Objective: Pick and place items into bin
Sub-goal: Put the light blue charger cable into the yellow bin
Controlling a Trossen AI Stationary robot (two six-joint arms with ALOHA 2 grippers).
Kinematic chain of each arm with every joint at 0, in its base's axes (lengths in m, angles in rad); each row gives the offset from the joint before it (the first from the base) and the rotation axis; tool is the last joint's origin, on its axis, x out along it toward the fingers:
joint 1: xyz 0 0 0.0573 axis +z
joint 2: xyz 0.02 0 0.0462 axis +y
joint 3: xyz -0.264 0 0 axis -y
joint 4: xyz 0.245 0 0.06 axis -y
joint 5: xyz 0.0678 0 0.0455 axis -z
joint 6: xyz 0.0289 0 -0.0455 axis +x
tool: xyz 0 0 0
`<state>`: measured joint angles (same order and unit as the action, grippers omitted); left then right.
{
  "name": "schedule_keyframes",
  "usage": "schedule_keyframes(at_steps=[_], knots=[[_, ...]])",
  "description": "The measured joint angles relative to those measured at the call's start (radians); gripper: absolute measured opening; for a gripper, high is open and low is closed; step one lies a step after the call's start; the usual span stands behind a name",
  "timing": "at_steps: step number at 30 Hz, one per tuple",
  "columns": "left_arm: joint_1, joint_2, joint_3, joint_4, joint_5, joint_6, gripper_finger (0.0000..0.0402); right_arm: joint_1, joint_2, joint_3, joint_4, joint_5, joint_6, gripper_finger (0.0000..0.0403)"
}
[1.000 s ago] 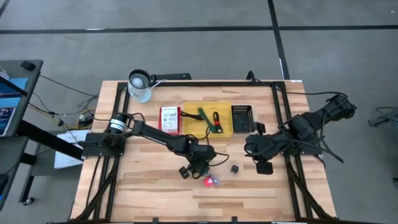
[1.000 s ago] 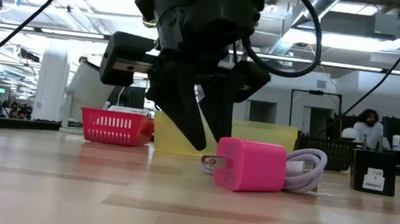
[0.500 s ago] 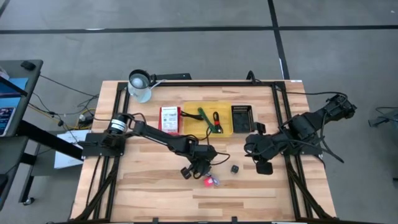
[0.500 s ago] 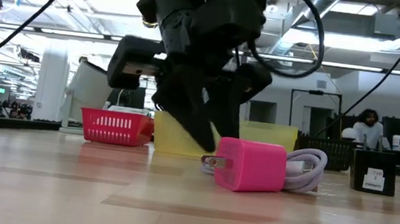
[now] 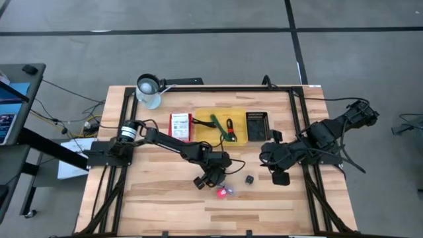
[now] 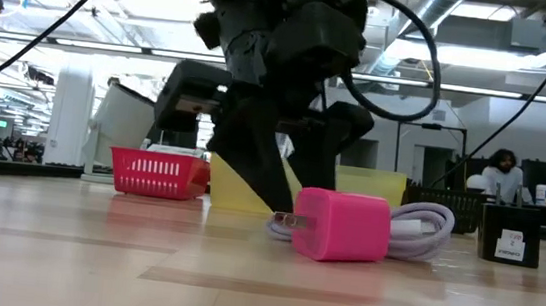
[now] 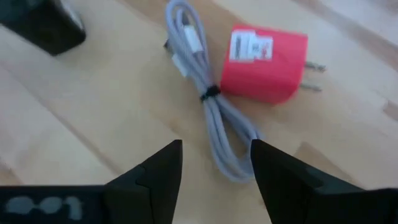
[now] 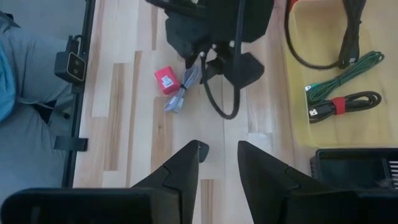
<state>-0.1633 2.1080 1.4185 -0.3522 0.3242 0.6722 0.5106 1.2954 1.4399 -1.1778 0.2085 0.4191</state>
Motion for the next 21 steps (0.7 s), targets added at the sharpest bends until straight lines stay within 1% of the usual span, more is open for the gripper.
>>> schedule_keyframes(at_steps=[10, 14, 17, 21], knots=[[0.013, 0.051, 0.003, 0.025, 0.151, -0.038, 0.0183, 0.000, 0.000, 0.000, -0.004, 0.002, 0.000, 0.0106], [0.022, 0.052, 0.002, 0.007, 0.168, -0.039, 0.0175, 0.000, 0.000, 0.000, -0.003, 0.002, 0.000, 0.0106], [0.022, 0.052, 0.002, 0.002, 0.154, -0.037, 0.0141, 0.000, 0.000, 0.000, -0.003, 0.002, 0.000, 0.0106], [0.032, 0.052, 0.002, -0.003, 0.145, -0.045, 0.0070, 0.000, 0.000, 0.000, -0.003, 0.002, 0.000, 0.0106]])
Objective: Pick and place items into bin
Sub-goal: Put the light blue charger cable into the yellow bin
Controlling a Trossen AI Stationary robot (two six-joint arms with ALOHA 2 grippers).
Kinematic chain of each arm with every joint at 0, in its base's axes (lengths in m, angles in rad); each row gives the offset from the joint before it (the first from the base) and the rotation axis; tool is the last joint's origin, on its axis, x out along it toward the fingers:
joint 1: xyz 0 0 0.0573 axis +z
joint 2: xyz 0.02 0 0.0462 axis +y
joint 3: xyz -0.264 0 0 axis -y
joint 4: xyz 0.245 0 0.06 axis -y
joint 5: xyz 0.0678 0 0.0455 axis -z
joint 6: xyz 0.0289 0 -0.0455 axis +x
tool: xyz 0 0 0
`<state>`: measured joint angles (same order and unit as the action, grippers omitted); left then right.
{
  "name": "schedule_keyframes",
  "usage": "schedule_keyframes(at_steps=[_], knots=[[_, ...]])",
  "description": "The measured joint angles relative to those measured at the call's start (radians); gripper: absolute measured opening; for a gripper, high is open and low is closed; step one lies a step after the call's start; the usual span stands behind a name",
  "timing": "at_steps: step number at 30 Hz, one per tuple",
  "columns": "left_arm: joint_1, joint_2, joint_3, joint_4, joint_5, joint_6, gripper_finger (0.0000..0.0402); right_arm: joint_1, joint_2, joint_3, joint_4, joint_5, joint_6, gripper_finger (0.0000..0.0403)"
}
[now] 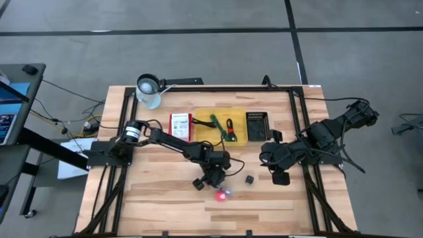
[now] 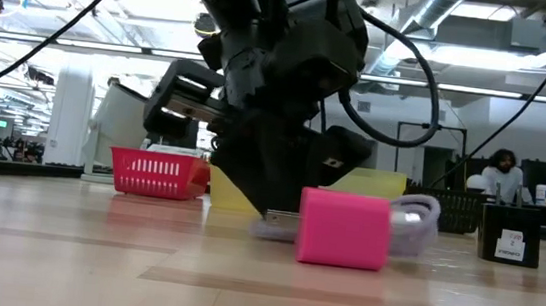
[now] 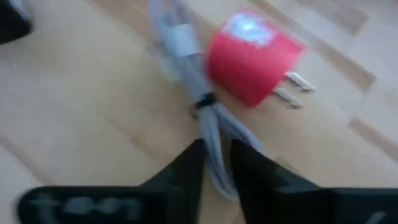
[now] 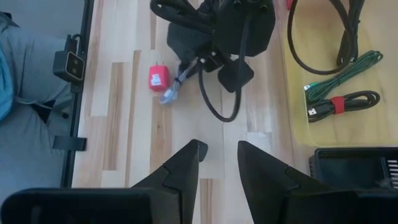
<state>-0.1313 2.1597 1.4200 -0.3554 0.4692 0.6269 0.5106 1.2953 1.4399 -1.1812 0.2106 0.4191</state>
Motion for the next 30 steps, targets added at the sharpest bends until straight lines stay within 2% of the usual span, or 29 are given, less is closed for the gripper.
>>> schedule_keyframes(at_steps=[2, 4, 10, 23, 26, 30], knots=[[0.008, 0.000, 0.000, -0.002, -0.002, -0.019, 0.0031, 0.000, 0.000, 0.000, 0.000, 0.000, 0.000, 0.0106], [0.015, -0.002, -0.001, -0.009, -0.001, -0.043, 0.0010, 0.000, 0.000, 0.000, 0.000, 0.000, 0.000, 0.0106], [0.020, -0.013, -0.001, -0.041, -0.018, -0.061, 0.0004, 0.000, 0.000, 0.000, 0.000, 0.000, 0.000, 0.0106], [0.019, -0.149, -0.004, -0.090, -0.221, -0.062, 0.0001, 0.000, 0.000, 0.000, 0.000, 0.001, 0.000, 0.0106], [0.019, -0.202, -0.004, -0.098, -0.281, -0.048, 0.0001, 0.000, 0.000, 0.000, -0.001, 0.000, 0.000, 0.0106], [0.027, -0.281, -0.004, -0.137, -0.425, 0.002, 0.0001, 0.000, 0.000, 0.000, -0.004, 0.000, 0.000, 0.0106]])
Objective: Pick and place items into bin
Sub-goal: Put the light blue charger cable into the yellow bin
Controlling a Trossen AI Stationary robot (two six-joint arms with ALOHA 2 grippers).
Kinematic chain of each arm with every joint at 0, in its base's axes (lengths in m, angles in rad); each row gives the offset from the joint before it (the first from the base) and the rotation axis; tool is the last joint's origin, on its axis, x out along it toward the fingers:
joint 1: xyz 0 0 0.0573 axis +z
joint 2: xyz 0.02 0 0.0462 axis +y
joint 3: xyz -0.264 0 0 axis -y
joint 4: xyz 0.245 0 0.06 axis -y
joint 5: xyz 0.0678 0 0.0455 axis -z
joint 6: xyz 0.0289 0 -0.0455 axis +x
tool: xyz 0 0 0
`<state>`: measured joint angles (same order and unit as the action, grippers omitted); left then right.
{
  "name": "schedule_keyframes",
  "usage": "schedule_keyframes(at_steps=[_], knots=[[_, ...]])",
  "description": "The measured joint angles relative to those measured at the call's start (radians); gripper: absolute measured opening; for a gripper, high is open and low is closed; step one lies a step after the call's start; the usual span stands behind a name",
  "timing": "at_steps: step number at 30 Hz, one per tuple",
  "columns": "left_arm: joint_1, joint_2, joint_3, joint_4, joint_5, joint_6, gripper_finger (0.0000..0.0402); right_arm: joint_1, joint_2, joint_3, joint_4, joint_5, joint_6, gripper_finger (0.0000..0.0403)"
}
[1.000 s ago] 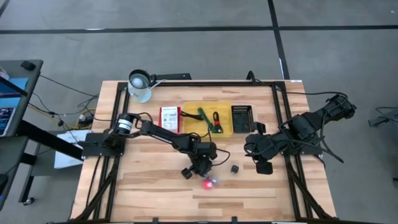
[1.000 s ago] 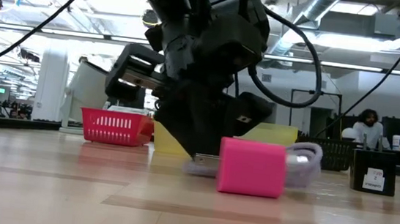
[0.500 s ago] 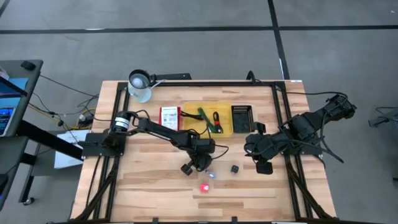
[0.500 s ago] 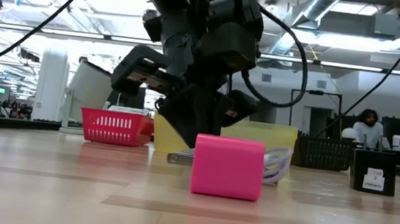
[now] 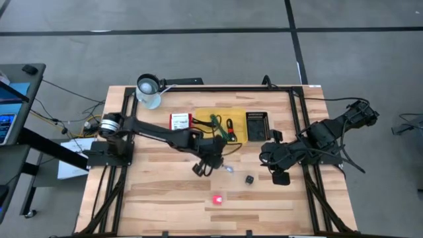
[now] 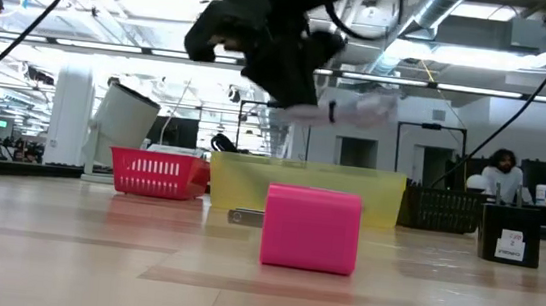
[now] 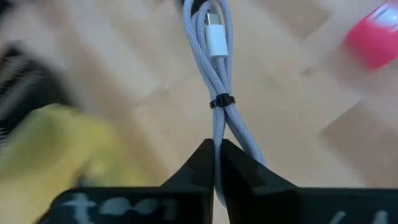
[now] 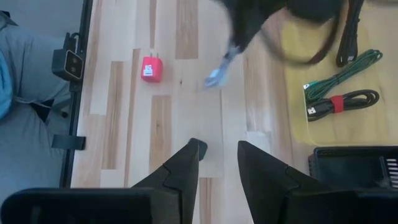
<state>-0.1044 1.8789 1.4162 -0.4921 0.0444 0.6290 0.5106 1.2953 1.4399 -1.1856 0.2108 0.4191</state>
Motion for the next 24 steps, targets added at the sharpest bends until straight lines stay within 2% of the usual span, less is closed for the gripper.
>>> schedule_keyframes(at_steps=[5, 10, 15, 24], knots=[[0.056, -0.085, 0.002, -0.034, -0.174, 0.105, 0.0000, 0.000, 0.000, 0.000, -0.014, 0.000, 0.000, 0.0106], [0.152, -0.112, 0.002, -0.034, -0.269, 0.181, 0.0000, -0.002, 0.000, 0.000, -0.013, 0.000, 0.000, 0.0106], [0.245, -0.112, 0.002, -0.035, -0.289, 0.180, 0.0012, -0.002, 0.000, 0.000, -0.012, 0.000, 0.018, 0.0106], [0.304, -0.112, 0.002, -0.050, -0.277, 0.135, 0.0079, -0.002, 0.000, 0.000, -0.012, 0.000, 0.045, 0.0106]])
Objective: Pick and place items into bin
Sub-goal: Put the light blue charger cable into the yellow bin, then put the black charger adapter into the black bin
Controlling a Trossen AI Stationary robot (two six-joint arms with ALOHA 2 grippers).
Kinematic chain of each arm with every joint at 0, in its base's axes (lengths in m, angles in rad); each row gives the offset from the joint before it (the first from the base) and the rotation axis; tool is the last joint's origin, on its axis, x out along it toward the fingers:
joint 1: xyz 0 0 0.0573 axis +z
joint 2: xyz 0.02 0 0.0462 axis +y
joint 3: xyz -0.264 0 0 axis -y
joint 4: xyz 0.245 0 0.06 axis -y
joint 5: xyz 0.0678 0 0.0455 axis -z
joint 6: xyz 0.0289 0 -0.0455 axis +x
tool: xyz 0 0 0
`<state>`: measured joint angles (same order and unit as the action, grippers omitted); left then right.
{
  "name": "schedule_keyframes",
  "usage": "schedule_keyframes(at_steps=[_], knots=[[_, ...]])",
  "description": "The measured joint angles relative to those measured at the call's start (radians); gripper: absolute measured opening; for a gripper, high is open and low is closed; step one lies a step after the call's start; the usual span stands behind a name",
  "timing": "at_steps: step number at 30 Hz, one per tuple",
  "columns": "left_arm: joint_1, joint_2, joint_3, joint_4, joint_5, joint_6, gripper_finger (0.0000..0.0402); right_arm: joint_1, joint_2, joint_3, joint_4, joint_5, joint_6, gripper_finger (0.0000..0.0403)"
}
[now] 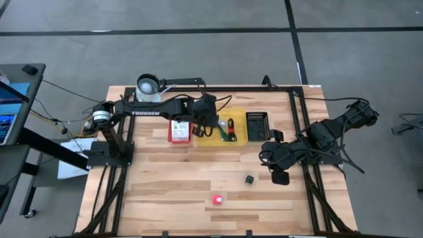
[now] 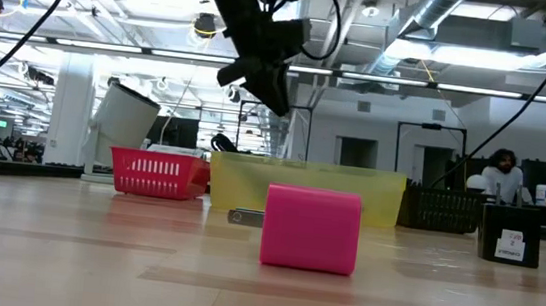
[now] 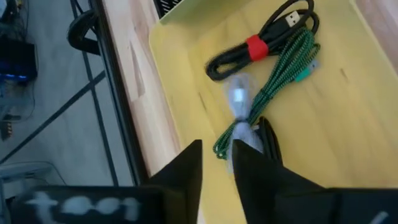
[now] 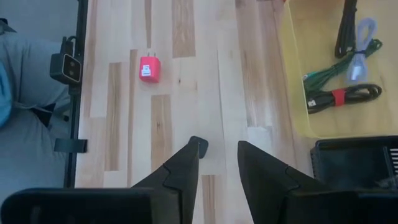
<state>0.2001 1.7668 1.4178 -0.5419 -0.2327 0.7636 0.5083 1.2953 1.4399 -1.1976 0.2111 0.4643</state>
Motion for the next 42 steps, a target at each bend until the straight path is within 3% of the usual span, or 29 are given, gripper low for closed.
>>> schedule_keyframes(at_steps=[5, 10, 16, 21, 25, 31, 36, 42], knots=[[-0.018, 0.000, 0.000, -0.001, -0.019, -0.050, 0.0114, 0.000, 0.000, 0.000, -0.008, 0.000, 0.038, 0.0106], [-0.038, 0.000, 0.000, -0.058, -0.037, -0.121, 0.0125, 0.000, 0.000, -0.004, -0.094, 0.032, 0.192, 0.0106], [-0.038, -0.036, 0.000, -0.118, 0.107, -0.224, 0.0126, 0.055, 0.000, -0.050, -0.148, 0.085, 0.343, 0.0114], [-0.011, -0.118, 0.000, -0.136, 0.185, -0.310, 0.0126, 0.169, -0.001, -0.128, -0.116, 0.267, 0.434, 0.0129], [0.003, -0.204, 0.001, -0.134, 0.201, -0.400, 0.0126, 0.257, -0.001, -0.238, -0.033, 0.444, 0.561, 0.0146], [-0.009, -0.336, 0.001, -0.141, 0.202, -0.523, 0.0126, 0.375, 0.015, -0.431, 0.256, 0.587, 0.713, 0.0184], [-0.027, -0.436, 0.001, -0.141, 0.201, -0.584, 0.0126, 0.419, 0.102, -0.541, 0.486, 0.639, 0.790, 0.0228], [-0.050, -0.519, 0.001, -0.141, 0.199, -0.587, 0.0126, 0.419, 0.290, -0.561, 0.542, 0.654, 0.928, 0.0261]])
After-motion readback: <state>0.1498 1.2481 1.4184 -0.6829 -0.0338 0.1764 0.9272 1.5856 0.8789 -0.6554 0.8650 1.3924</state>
